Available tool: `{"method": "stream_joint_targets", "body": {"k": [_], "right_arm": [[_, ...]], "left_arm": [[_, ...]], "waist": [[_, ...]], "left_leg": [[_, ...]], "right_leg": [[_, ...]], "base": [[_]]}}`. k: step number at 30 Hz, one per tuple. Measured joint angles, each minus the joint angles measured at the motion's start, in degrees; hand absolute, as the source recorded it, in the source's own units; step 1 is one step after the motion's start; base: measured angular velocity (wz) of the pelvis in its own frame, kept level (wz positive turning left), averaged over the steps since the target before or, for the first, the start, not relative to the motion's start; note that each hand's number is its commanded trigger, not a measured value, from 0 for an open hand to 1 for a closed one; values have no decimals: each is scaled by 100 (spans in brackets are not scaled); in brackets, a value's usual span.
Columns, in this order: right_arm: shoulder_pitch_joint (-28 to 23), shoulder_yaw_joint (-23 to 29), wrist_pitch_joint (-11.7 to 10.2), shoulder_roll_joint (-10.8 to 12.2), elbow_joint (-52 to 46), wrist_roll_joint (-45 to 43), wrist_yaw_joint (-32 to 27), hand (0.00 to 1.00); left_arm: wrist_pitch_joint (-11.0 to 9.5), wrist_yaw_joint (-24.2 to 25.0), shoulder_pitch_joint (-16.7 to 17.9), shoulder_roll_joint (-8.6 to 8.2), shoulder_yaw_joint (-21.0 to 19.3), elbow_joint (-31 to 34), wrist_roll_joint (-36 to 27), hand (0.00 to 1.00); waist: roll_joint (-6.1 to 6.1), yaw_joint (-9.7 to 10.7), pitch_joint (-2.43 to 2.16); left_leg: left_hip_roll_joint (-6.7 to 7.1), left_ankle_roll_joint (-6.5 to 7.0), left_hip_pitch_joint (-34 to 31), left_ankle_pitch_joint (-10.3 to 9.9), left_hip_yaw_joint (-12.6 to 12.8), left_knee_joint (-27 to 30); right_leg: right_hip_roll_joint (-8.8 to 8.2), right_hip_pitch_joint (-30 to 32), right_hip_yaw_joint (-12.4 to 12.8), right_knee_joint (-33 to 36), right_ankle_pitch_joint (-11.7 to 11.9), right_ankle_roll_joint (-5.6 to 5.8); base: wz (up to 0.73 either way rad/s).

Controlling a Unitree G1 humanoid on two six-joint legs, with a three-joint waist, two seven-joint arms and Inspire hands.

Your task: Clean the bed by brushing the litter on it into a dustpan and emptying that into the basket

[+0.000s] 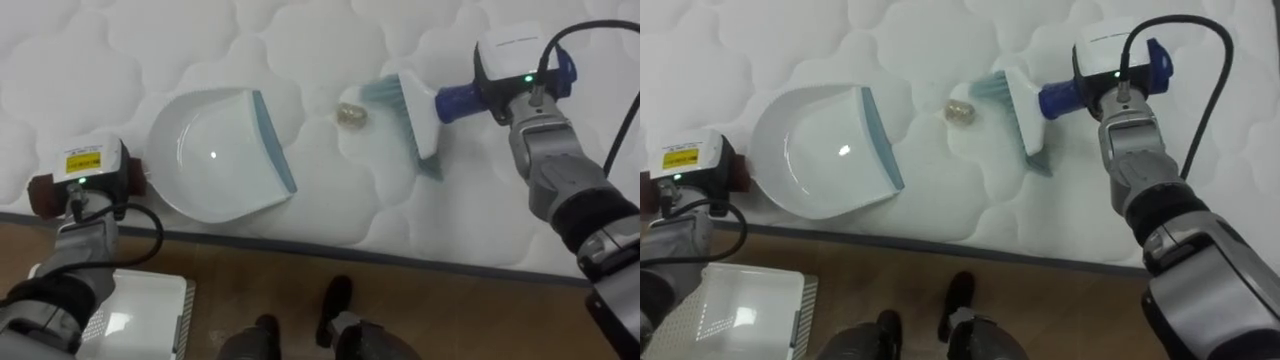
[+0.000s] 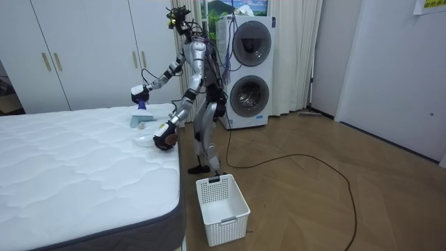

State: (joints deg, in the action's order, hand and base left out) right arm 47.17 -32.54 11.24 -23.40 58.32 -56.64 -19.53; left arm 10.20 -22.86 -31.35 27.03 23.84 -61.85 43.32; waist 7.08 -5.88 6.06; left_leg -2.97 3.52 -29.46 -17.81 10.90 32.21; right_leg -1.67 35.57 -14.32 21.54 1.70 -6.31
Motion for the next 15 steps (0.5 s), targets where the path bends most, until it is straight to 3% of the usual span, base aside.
{"method": "stream_joint_targets", "body": {"k": [15], "right_arm": [[-133, 2, 65, 107, -6, -378, 347, 100]], "left_arm": [[44, 107, -13, -185, -106, -2, 33, 100]], "waist": [[-35, 2, -11]], "left_leg": [[83, 21, 13, 91, -24, -71]], "right_leg": [[-84, -12, -14, 4, 18, -24]], "base": [[1]]}}
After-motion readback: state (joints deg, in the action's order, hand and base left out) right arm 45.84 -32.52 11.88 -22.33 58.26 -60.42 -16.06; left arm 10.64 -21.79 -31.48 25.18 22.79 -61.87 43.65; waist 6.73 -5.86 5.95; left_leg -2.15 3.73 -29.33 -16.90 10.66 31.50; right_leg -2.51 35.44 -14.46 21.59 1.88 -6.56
